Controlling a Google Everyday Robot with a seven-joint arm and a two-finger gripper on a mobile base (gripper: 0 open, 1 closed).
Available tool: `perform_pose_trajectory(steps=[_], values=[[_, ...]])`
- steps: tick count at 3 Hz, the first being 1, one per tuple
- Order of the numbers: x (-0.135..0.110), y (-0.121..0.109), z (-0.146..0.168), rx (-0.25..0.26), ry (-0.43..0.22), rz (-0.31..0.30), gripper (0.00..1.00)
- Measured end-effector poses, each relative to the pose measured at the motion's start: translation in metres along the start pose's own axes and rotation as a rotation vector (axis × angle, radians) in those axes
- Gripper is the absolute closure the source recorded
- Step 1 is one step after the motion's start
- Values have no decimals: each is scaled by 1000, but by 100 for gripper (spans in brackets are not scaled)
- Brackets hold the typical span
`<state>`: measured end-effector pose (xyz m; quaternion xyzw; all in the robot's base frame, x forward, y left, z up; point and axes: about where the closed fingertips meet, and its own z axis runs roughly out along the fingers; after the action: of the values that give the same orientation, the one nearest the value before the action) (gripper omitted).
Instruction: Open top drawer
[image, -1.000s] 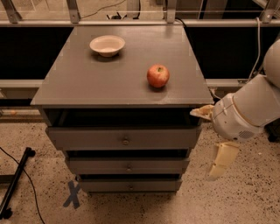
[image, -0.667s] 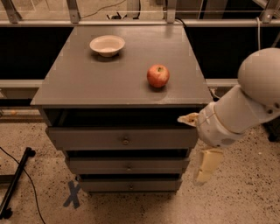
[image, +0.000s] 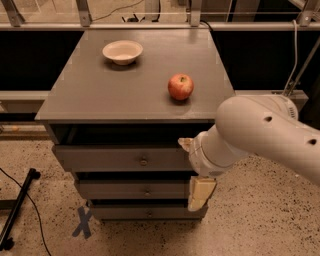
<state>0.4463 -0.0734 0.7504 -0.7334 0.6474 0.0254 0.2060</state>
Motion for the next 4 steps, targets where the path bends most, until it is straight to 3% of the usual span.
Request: perform_pose_trajectory(steps=[1, 2, 4], values=[[-5, -23, 24, 71, 58, -17, 0], [10, -47, 55, 97, 98, -11, 0], [41, -62, 96, 97, 43, 41, 0]])
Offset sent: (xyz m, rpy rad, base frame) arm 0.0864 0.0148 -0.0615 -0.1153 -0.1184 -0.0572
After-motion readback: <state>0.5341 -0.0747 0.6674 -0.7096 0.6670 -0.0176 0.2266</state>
